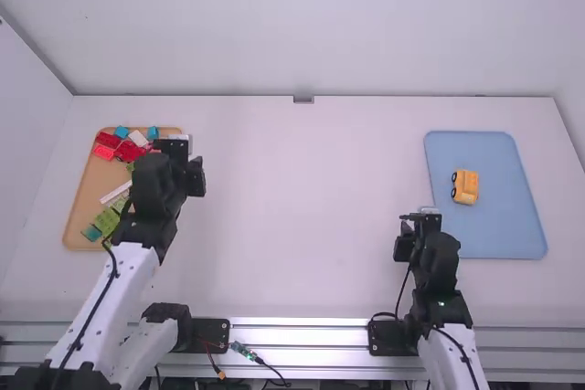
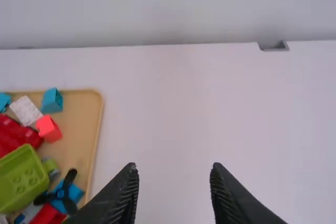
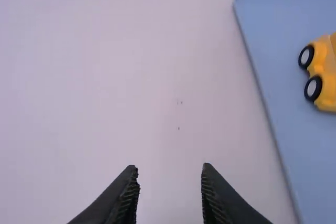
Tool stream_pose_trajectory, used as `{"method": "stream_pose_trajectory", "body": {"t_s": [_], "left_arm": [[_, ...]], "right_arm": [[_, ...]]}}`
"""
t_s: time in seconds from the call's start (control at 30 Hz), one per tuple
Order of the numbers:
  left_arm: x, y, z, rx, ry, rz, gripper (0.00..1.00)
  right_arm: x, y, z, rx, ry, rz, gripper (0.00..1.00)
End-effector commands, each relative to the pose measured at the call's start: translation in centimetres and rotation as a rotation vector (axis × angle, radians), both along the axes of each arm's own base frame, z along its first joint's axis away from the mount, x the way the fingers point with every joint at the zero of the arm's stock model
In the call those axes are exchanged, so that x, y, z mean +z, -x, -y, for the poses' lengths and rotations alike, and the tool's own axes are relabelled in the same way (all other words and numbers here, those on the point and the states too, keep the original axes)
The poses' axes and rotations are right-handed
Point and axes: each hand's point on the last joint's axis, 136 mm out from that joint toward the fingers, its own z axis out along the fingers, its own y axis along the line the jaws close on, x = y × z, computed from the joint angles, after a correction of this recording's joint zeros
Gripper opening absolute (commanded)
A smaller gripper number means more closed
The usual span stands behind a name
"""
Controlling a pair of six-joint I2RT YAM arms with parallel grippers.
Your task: Assemble lego blocks to make yellow taxi
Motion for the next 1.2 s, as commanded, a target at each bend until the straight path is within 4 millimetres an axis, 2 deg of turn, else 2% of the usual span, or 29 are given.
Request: {"method": "stream_pose_trajectory", "body": {"t_s": [0.0,0.13,0.43,0.57,0.9,1.17], "left_arm": [[-0.5,1.3,0.0,0.005,0.003,0.012,0.3],[-2.4,3.5,0.0,0.005,0.003,0.012,0.19],[-6.1,6.7,0.0,0.005,0.003,0.012,0.01],[-8.1,8.0,0.0,0.005,0.003,0.012,0.0],[-12.1,9.9,0.0,0.005,0.003,0.012,0.0],[-9.3,9.5,0.0,0.005,0.004,0.14,0.0]], "right_arm": [[-0.5,0.3,0.1,-0.006,-0.001,0.017,0.25],[1.5,-0.2,0.1,-0.006,-0.001,0.108,0.16],[4.7,-0.6,0.1,-0.006,-0.001,0.246,0.02],[6.1,-0.6,0.1,-0.006,-0.002,0.309,0.0],[8.6,-0.4,0.1,-0.006,-0.002,0.418,0.0],[9.3,-0.3,0.1,-0.006,-0.002,0.449,0.0]]}}
